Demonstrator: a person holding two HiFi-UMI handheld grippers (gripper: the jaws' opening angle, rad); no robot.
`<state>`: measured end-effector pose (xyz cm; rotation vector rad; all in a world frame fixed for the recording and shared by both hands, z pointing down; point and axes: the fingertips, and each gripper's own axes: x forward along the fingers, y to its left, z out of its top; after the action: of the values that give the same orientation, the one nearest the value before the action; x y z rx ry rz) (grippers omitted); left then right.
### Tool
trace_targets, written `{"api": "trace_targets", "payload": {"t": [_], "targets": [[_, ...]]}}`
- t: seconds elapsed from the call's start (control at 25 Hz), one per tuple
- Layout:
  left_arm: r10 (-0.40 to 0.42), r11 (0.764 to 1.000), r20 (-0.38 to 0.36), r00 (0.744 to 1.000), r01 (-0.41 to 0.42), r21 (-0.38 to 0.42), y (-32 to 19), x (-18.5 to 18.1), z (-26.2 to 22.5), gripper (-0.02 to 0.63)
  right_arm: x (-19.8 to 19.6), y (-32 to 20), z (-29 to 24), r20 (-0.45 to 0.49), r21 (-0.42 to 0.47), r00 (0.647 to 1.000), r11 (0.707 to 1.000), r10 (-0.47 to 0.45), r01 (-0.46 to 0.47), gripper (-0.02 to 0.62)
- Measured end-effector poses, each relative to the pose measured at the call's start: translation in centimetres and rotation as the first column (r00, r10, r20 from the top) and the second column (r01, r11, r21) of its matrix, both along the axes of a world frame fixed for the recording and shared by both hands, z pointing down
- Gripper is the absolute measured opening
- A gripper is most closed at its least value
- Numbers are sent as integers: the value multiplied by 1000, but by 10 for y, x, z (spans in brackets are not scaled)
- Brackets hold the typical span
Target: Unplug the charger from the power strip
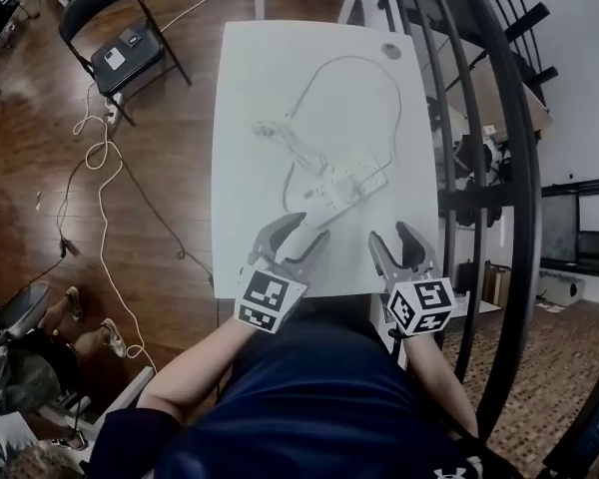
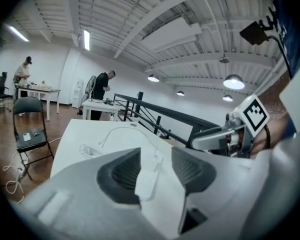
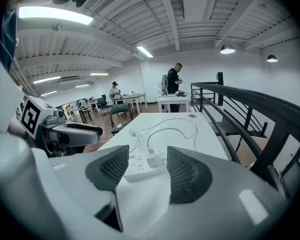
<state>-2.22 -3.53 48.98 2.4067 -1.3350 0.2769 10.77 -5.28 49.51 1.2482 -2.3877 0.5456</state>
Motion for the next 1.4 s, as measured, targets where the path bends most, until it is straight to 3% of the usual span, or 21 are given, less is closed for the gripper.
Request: {"api": "trace_targets", "payload": {"t": [0.28,0.64,1.16,1.4], "targets": [[-37,997,152,988,47,-65,-21,18,57,203,-22,-38,48,-73,-56,989,991,-128,124,256],[-7,992,277,961,42,-122,-44,21,110,204,-54,-58,83,-186,-73,967,984,-176,165,255],[51,980,300,953,9,-197,-54,23,148,202,-68,-71,127,-290,-136,938,978,-189,156,219],[33,983,282,959,20,-183,-54,21,151,180,-68,-67,133,-303,-143,937,980,-176,138,195]]}}
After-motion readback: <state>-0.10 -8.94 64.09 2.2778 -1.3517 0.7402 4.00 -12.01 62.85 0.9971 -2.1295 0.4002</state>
